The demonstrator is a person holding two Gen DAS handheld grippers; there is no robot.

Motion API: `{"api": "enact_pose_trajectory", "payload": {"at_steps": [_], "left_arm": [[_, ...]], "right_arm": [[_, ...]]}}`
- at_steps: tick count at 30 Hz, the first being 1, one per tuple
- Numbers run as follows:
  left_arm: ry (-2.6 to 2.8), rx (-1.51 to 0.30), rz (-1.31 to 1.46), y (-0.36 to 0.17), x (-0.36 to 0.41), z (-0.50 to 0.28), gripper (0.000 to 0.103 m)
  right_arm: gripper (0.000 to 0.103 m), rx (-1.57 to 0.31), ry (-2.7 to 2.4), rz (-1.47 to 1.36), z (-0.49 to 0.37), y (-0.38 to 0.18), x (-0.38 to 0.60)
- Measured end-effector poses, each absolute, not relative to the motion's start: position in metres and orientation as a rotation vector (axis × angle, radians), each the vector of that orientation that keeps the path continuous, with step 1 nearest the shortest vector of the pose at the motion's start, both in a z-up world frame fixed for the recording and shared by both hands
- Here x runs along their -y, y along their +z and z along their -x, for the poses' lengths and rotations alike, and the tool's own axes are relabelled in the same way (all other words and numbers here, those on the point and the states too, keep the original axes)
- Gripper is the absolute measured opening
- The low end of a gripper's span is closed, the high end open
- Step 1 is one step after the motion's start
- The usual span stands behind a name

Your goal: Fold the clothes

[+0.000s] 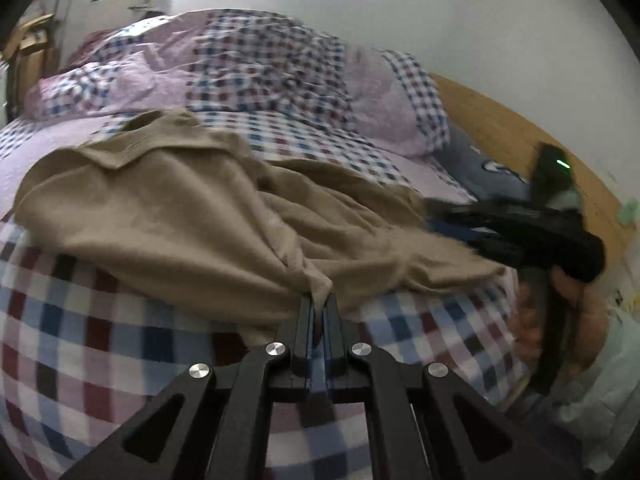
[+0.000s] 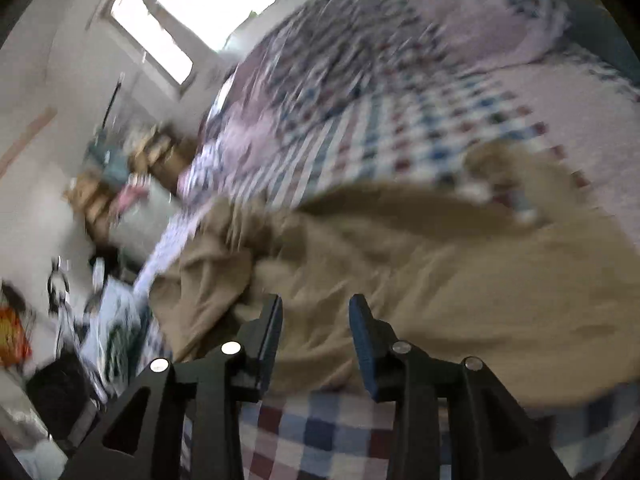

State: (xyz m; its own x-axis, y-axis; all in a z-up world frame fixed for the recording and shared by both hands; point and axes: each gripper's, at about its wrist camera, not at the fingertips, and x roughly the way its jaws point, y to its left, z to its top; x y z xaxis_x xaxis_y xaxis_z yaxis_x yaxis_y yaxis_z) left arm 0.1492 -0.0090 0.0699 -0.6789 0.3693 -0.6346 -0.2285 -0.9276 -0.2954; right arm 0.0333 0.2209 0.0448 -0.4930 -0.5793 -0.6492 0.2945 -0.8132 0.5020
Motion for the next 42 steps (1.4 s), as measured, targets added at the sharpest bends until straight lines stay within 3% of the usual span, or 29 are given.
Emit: {"api": "enact_pose_trajectory", "payload": {"at_steps": [4,9,17,22,23,24,34,42], "left_arm": [[2.626,0.271,1.013,0.073,0.012,-0.145,0.002],[2.679,0.385,0.961,0.085,0.039,-0.131,0.002],[2.703,0.489,0.911,0.094,0.060,-0.126,0.002],[2.688,0.510,0.899,0.093,0.060,-0.125,0.002],[2.673,0.518,0.904,0.092,0.059,-0.124,0.002],[2.650,0.519,0.916,0.089,0.055,-0.124,0.002],[2.455,0.416,0.928,0.079,-0.003,-0.127,0.002],[2.241,0.204,1.053,0.054,-0.062,-0.128,0.009]], "right_arm": [[0.038,0.197,-2.349,-1.197,-0.038,0.044,-0.214],[0.043,-0.258,-2.372,-1.138,-0.056,0.042,-0.209],[0.043,-0.541,-2.306,-1.179,-0.063,0.014,-0.195],[0.040,-0.620,-2.358,-1.154,-0.053,0.012,-0.200],[0.032,-0.643,-2.392,-1.152,-0.049,0.014,-0.202],[0.005,-0.666,-2.427,-1.150,-0.044,0.016,-0.205],[0.003,-0.596,-2.776,-1.055,0.010,0.056,-0.261],[0.003,-0.549,-2.988,-1.067,0.065,0.060,-0.304]]}}
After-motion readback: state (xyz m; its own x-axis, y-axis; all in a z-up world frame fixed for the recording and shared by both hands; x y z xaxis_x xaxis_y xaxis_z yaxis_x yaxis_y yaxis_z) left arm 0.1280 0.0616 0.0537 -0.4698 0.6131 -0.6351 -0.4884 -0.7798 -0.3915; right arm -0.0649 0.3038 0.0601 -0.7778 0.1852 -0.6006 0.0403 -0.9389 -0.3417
